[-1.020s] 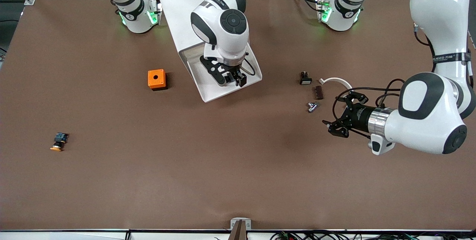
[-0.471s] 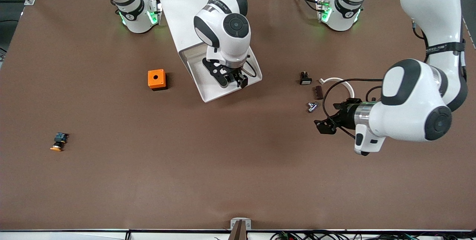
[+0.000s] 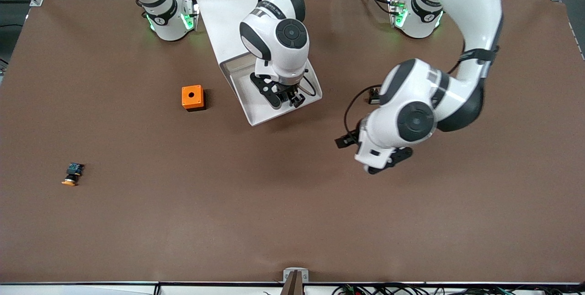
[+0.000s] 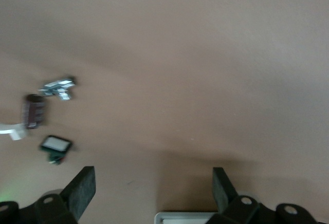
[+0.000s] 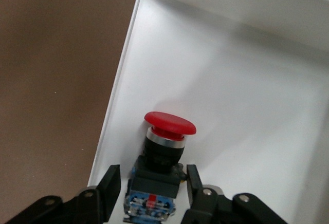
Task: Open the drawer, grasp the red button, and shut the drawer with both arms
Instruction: 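Push the drawer shut with the left gripper while the right gripper carries the button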
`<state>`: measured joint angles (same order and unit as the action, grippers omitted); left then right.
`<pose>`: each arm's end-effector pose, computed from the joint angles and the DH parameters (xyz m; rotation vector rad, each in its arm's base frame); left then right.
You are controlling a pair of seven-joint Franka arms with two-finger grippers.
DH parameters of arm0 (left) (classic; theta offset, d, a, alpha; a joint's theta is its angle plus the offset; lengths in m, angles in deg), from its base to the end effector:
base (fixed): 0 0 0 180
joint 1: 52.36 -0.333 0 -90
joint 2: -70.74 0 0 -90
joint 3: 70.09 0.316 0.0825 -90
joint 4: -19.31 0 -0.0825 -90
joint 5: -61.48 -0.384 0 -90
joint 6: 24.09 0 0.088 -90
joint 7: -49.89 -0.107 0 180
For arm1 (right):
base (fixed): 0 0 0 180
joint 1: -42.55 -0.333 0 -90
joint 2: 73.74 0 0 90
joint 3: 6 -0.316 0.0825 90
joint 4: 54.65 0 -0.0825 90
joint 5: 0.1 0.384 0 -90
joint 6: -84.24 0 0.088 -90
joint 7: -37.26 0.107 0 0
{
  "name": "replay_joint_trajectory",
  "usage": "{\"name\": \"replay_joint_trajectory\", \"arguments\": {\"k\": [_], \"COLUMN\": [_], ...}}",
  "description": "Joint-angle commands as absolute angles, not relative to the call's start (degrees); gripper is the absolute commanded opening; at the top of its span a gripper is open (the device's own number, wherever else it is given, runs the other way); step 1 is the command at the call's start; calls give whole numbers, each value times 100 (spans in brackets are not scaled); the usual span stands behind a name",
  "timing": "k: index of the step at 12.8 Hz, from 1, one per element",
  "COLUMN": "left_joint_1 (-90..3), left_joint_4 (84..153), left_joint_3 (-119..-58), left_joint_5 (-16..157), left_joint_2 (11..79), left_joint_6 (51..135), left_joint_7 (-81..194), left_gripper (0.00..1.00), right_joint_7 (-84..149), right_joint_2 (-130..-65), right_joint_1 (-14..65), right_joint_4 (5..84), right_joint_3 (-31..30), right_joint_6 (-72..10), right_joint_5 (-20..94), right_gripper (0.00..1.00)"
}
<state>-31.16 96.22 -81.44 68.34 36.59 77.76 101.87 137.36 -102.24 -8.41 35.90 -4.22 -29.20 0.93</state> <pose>0.6022 -0.3632 0.3754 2.9867 0.6020 -0.4047 0.4391 0.5142 0.3420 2.7483 -1.3168 -0.0411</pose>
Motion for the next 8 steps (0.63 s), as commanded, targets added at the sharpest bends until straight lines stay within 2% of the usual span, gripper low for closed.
{"name": "replay_joint_trajectory", "arguments": {"k": [1,5,8], "left_joint_1": [-3030,-2960,-2687], "left_joint_4": [10226,11202,11308], "left_joint_3": [-8300,-8599,-8600], "left_joint_5": [6746,6728,6719], "left_joint_2": [3814,4016,4007], "left_joint_6": [8391,9613,9650], "left_joint_7": [10210,10429,10745], "left_gripper": [100,100,100], "right_joint_7": [13816,13502,12081], "right_joint_2": [-10248,-10187,-9933], "right_joint_1": [-948,-817,-309], "right_joint_4": [3508,3369,2841], "right_joint_3": [-389,-398,-354], "right_joint_6": [-2861,-2590,-1563], "right_joint_5": [105,192,640], "right_gripper": [0,0,0]}}
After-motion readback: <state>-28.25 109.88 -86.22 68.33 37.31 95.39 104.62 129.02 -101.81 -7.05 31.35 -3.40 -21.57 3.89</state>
